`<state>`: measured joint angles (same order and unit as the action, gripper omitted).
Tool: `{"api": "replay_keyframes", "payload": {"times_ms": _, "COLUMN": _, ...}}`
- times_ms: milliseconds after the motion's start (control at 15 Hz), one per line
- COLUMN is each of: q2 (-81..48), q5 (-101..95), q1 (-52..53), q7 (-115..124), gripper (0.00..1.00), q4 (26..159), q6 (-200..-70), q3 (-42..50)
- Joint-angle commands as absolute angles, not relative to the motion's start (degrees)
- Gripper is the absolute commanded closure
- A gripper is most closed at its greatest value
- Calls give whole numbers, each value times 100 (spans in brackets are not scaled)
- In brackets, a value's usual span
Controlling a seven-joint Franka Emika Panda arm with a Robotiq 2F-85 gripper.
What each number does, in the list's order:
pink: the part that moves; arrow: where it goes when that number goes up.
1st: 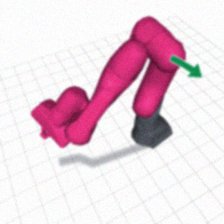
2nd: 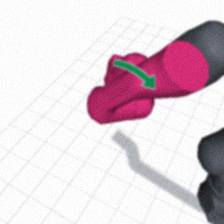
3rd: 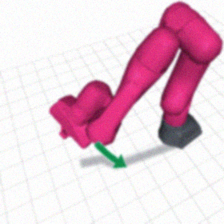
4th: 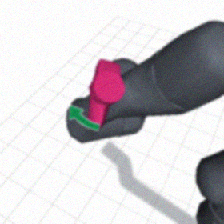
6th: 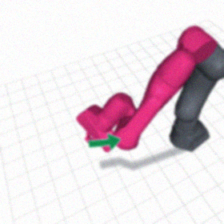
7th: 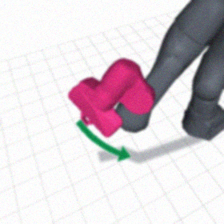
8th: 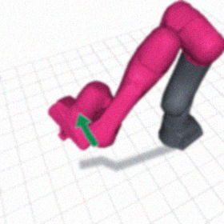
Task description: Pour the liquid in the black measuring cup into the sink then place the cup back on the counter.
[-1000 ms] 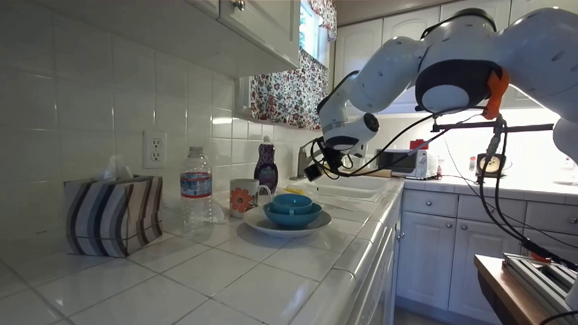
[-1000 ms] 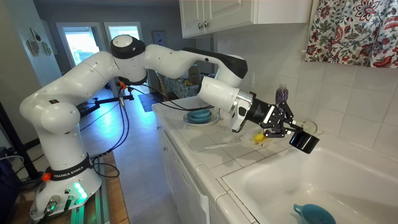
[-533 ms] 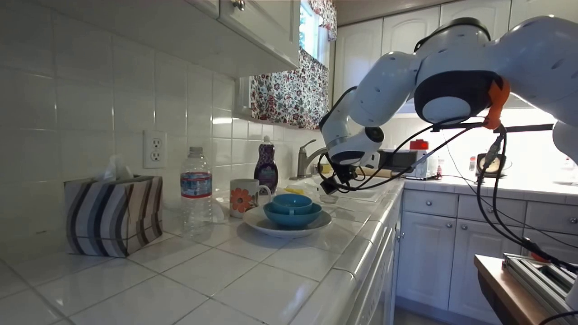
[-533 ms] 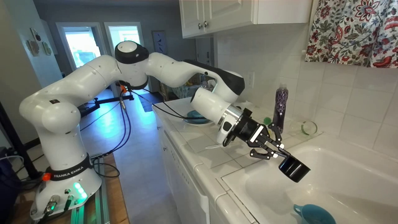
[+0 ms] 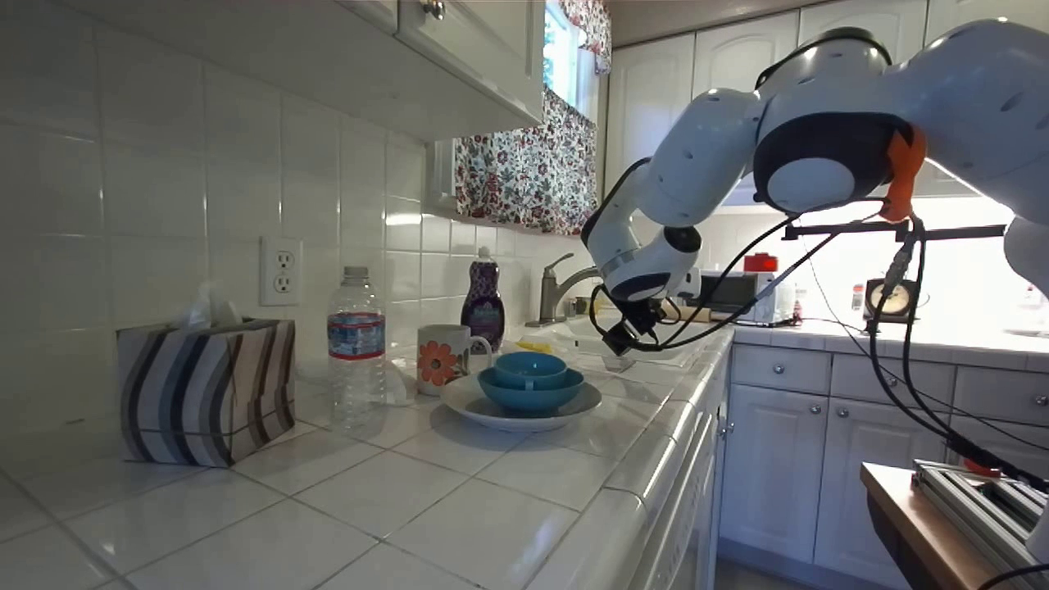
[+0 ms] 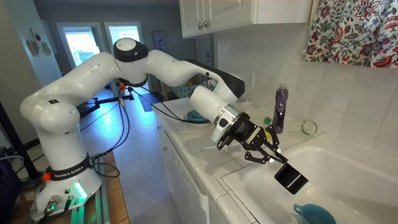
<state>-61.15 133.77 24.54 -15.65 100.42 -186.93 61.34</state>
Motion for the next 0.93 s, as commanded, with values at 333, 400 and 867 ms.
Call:
{"api": "replay_keyframes", "payload": {"times_ms": 333, "q2": -4620, "q5": 10763, "q1": 2130, "q7": -3064, "gripper": 98, "q4": 10674, "q6": -19751, "q3": 5622}}
{"api": "replay_keyframes", "payload": {"times_ms": 400, "q2": -4392, "q5": 10005, "q1": 2051, "q7": -2811, "gripper": 98, "q4": 10826, "q6": -19860, "q3": 5451}}
{"api": "replay_keyframes", "payload": {"times_ms": 867, "q2": -3990, "q5": 9150, "q1": 1978, "q7": -4040, "gripper": 98, "q4": 11044, "q6": -19628, "q3": 5409}}
